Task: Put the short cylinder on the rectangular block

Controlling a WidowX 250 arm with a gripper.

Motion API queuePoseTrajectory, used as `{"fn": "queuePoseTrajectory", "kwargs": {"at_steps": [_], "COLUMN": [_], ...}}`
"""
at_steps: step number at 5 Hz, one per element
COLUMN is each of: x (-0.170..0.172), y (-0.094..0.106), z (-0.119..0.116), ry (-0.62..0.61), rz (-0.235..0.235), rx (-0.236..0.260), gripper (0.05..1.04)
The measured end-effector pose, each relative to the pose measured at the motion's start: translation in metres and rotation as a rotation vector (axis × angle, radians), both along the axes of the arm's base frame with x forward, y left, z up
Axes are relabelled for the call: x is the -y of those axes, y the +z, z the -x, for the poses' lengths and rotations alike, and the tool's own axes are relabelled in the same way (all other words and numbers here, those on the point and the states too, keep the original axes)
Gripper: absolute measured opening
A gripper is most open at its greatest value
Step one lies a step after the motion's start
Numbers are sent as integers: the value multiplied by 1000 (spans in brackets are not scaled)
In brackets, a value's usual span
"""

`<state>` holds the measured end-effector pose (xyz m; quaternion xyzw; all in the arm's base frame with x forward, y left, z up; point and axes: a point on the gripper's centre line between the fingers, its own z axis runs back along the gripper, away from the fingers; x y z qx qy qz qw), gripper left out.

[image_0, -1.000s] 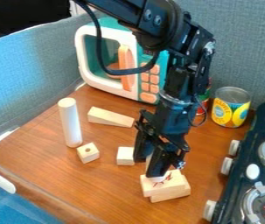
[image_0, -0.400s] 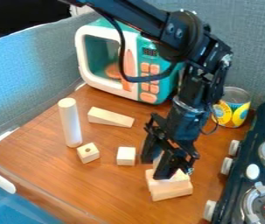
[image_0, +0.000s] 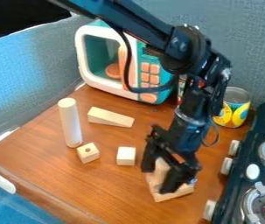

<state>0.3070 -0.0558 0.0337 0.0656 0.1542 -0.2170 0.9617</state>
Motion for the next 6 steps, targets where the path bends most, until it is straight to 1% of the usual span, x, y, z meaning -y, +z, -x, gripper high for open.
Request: {"fn": "queuePoseTrajectory", "kwargs": {"at_steps": [1,2,3,4,5,6], "x": [-1,-6,-6,-12,-24,-35], "y": [1,1,8,35,83,100], "z": [1,1,0,4,5,8], "ry": [6,25,36,55,141,175], "rz": [-1,-4,8,60,120,133], "rx": [-6,-11,13,87,234,271], "gripper": [1014,1009,1003,1001,1001,1001]}}
